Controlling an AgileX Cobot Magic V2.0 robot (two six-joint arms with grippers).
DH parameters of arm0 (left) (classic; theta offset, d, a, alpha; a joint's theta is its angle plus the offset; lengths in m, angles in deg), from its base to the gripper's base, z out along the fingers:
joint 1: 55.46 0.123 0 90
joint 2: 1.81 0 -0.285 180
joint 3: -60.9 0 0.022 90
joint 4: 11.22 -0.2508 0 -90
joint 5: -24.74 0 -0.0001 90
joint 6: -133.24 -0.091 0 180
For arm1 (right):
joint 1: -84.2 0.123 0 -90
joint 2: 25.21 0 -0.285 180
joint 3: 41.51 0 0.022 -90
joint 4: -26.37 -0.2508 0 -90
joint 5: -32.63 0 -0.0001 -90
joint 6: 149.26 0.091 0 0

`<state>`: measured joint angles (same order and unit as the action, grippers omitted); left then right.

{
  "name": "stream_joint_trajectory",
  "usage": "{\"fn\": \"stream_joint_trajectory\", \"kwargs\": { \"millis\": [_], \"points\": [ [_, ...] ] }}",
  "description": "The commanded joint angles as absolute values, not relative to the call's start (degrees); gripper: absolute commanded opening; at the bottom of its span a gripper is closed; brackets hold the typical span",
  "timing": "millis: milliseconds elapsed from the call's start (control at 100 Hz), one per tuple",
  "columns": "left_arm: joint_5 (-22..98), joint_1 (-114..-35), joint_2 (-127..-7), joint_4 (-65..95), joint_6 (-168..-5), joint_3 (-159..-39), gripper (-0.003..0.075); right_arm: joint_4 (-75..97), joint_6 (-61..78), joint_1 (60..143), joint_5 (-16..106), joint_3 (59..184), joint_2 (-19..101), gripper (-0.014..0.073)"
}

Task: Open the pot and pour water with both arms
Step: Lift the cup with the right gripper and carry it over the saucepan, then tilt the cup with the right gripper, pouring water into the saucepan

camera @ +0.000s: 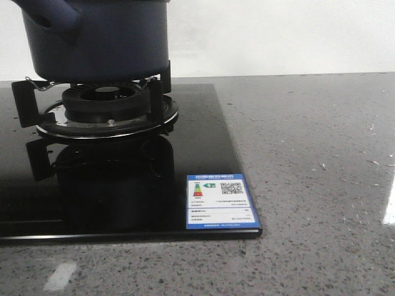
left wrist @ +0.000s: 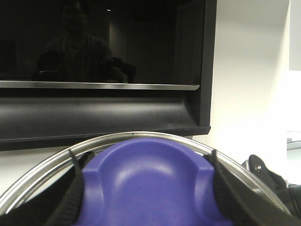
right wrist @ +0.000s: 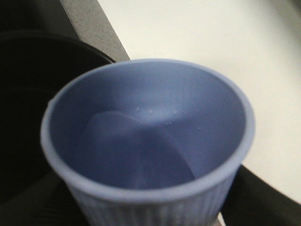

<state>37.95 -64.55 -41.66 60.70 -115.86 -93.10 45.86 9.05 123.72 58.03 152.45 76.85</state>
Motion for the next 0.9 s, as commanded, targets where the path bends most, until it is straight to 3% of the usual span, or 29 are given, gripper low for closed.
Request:
{"fn": "stream_joint_trajectory", "kwargs": {
  "millis": [0, 890],
  "points": [
    [35.29, -64.84, -41.76, 62.47, -115.43, -94.89, 0.025, 48.86, 8.42, 123.71, 53.34, 154.96, 74.75, 0.0288],
    [34.15, -64.84, -41.76, 62.47, -115.43, -93.08, 0.025, 69.75, 8.42, 123.93, 50.78, 157.19, 76.98, 0.0288]
  ]
}}
